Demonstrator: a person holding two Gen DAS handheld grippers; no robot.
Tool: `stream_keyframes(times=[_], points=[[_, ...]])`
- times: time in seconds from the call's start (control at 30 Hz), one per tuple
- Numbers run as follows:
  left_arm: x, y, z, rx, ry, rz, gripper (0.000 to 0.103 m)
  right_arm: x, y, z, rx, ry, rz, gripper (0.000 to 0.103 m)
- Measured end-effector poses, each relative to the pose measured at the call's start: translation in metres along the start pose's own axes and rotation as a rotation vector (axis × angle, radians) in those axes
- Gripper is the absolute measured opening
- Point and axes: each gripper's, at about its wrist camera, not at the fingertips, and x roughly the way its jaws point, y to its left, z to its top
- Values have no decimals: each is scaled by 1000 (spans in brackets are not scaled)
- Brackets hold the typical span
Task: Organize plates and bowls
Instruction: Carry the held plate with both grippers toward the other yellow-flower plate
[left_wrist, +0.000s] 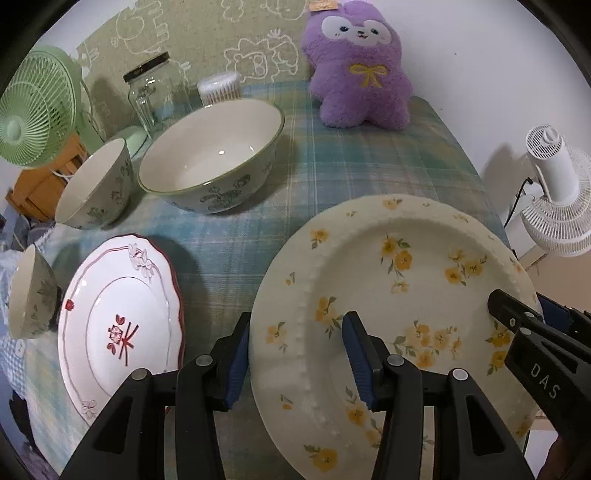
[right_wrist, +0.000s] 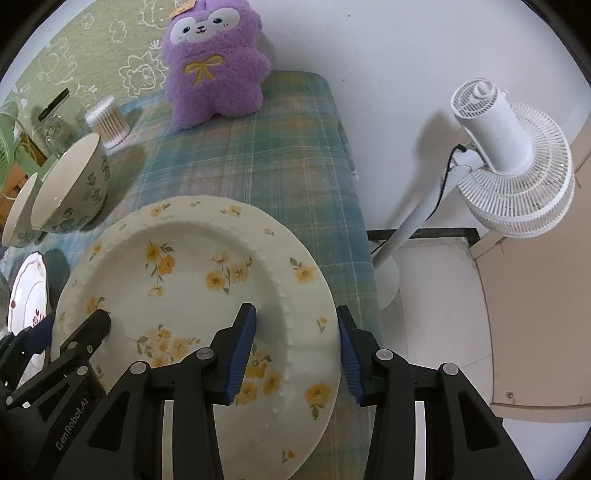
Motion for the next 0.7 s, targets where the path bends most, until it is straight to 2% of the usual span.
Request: stream_keyframes(times=[0.43, 0.7], points=[[-33, 15, -16, 7, -38, -32, 49, -40, 9, -21, 16, -49, -25, 44], [-56, 37, -39, -15, -52, -53, 49, -65, 24, -46, 17, -64, -27, 44]])
